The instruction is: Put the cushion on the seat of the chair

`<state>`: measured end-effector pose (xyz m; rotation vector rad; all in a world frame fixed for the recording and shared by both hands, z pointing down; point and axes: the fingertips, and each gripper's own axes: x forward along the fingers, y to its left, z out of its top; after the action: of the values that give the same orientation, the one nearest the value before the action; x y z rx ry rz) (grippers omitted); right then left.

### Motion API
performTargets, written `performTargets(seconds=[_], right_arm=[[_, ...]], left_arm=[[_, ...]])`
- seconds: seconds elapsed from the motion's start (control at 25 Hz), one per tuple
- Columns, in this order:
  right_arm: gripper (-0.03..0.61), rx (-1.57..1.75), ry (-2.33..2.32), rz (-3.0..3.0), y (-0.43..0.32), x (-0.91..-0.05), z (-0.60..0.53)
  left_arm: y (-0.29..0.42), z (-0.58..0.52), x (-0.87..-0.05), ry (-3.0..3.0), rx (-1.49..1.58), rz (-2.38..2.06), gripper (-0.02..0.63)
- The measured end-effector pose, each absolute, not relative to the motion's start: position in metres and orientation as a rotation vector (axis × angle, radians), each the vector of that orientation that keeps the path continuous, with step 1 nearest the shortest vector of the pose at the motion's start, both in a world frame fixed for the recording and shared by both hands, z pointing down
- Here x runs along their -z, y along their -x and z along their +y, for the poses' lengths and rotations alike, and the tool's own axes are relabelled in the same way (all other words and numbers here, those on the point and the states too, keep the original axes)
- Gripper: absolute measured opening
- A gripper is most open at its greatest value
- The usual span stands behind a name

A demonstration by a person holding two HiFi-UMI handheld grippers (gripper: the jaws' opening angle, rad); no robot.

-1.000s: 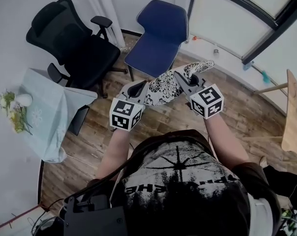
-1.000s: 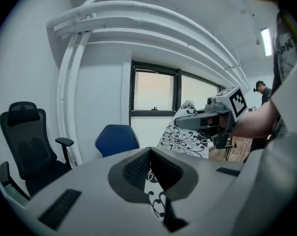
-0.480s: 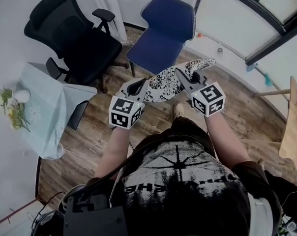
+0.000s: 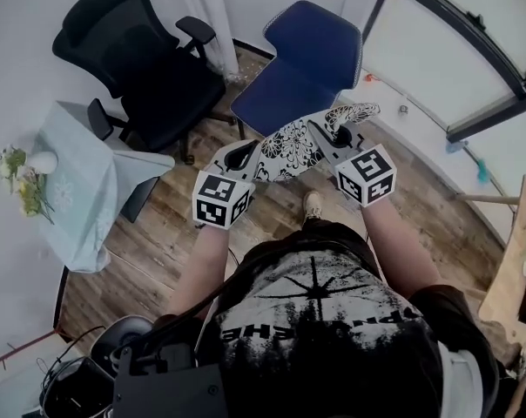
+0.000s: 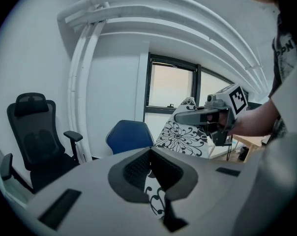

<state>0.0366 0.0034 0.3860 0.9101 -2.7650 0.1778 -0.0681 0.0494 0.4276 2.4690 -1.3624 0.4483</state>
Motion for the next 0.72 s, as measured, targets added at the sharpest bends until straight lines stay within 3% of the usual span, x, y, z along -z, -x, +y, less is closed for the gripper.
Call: performTargets(seconds=[0.72], right_arm=[[0.026,-0.195,-0.645,-2.852,-0.059,-0.391,-0.126]], left_arm=[[0.035,-0.064,-0.43,-2.302,-0.436,-1.567,0.015]])
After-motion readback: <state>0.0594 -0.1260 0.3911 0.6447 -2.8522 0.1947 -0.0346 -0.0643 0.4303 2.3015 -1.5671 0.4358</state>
